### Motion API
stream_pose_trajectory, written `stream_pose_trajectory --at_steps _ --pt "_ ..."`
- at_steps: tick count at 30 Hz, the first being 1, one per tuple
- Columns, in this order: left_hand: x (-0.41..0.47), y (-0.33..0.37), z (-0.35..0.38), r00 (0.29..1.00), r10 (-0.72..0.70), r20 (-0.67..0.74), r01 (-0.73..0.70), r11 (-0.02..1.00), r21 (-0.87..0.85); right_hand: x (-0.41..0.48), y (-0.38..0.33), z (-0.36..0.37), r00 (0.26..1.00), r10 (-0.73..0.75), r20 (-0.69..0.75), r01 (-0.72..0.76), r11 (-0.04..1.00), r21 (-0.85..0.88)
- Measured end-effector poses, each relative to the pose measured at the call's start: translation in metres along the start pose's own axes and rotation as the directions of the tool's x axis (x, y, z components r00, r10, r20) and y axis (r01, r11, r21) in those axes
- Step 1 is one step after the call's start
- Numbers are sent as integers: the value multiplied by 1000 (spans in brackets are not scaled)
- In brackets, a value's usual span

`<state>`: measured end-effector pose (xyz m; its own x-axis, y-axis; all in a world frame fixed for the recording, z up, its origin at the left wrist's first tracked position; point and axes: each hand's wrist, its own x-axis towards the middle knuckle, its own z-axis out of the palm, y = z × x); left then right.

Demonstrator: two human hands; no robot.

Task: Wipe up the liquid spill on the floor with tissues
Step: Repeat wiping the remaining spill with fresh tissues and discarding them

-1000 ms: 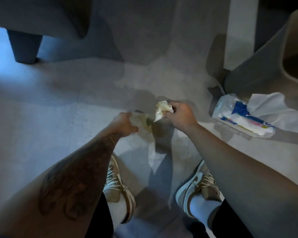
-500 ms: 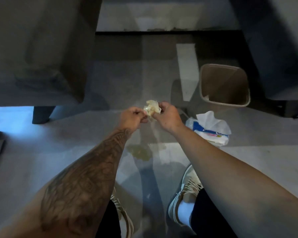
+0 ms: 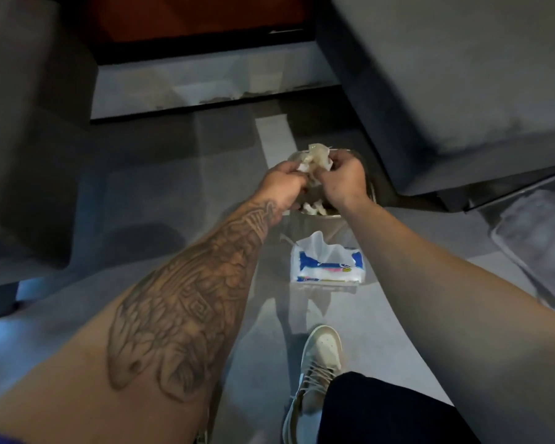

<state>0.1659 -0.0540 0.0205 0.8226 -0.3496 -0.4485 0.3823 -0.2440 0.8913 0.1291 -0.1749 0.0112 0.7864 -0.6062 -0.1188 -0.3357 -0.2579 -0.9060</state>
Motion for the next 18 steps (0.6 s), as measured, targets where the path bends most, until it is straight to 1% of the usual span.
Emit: stream_pose_trajectory --at_steps 3,5,7,9,10,11,12,13,14,16,17,18 --pt "6 1 16 998 -12 59 9 999 50 12 9 -19 997 70 -17 -70 997 30" --pt "4 -7 15 999 -33 37 30 998 58 10 20 -25 996 90 -23 -89 996 23" --pt "2 -20 10 999 -51 -13 52 994 98 -2 37 -29 997 74 -33 -76 996 -42" --pt "-2 -37 4 995 -74 -63 81 990 113 -24 57 -31 999 32 -22 -35 984 -175" --pt "-4 -48 0 993 -92 -77 100 989 108 -35 67 -32 1000 -14 6 15 955 -295" --pt "-6 -58 -3 991 -112 -80 120 986 114 -43 79 -31 996 -51 74 78 894 -441" --pt "-10 -68 -7 989 -132 -72 140 981 136 -50 90 -30 984 -58 170 146 807 -572" --pt "-15 -77 -10 986 -155 -58 163 972 167 -54 99 -28 964 -25 264 201 721 -664" --pt "-20 -86 -12 982 -184 -42 188 963 191 -55 108 -25 942 32 334 236 645 -727" --pt "-29 -101 -16 969 -245 -8 241 945 224 -54 124 -20 910 140 390 262 535 -803" --pt "-34 -104 -16 962 -272 19 258 932 253 -53 130 -18 905 156 397 270 512 -816" --pt "-37 -106 -17 953 -299 50 272 917 293 -52 134 -18 906 137 399 280 514 -811"
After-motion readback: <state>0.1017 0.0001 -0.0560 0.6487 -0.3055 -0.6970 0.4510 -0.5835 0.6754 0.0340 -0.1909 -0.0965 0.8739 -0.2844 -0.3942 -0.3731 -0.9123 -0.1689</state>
